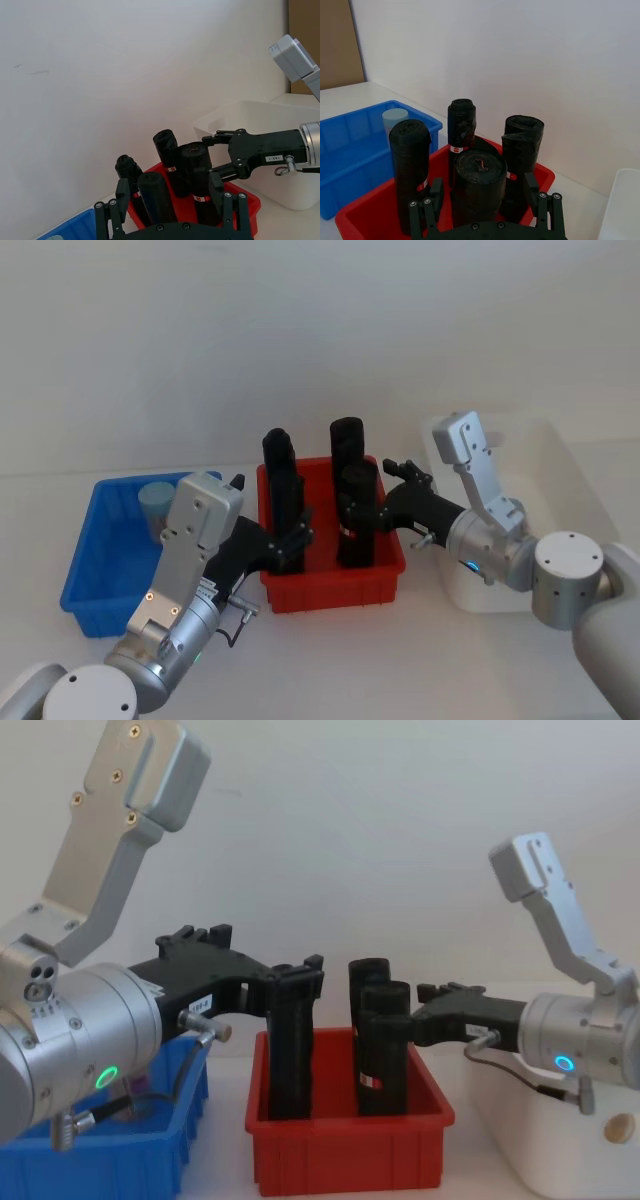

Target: Pick the cotton swabs from the blue box and place them into the white box.

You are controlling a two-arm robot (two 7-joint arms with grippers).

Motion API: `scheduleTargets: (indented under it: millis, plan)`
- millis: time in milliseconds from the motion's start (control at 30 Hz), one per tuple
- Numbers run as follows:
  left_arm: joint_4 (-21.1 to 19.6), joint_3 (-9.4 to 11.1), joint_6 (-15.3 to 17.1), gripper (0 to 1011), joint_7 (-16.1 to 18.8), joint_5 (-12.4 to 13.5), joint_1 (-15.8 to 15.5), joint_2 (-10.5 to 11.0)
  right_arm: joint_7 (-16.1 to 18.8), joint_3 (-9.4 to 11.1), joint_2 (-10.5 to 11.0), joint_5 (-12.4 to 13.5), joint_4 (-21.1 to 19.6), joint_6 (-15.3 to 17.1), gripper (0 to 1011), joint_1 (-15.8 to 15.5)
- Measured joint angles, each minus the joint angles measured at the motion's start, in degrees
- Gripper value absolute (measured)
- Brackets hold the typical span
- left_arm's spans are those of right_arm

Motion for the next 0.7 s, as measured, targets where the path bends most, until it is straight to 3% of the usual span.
scheduleTargets:
  millis: [333, 467, 533, 700]
  plan:
    - [0.00, 0.00, 0.00, 1004, 0.00, 0.00, 0.00, 0.00, 0.75, -1.29, -3.02, -1.22, 13.35, -3.96, 999, 7.55]
    - [0.00, 0.00, 0.00, 1003, 0.01, 0.00, 0.00, 0.00, 0.94, -1.76, -4.31, -1.56, 19.14, -5.76, 895, 10.65]
    - [0.00, 0.00, 0.00, 1004, 0.01, 0.00, 0.00, 0.00, 1.00, -1.85, -4.64, -1.64, 20.66, -6.28, 882, 11.44]
    - [0.00, 0.00, 0.00, 1004, 0.01, 0.00, 0.00, 0.00, 1.23, -1.97, -5.53, -1.79, 24.85, -7.99, 717, 13.59]
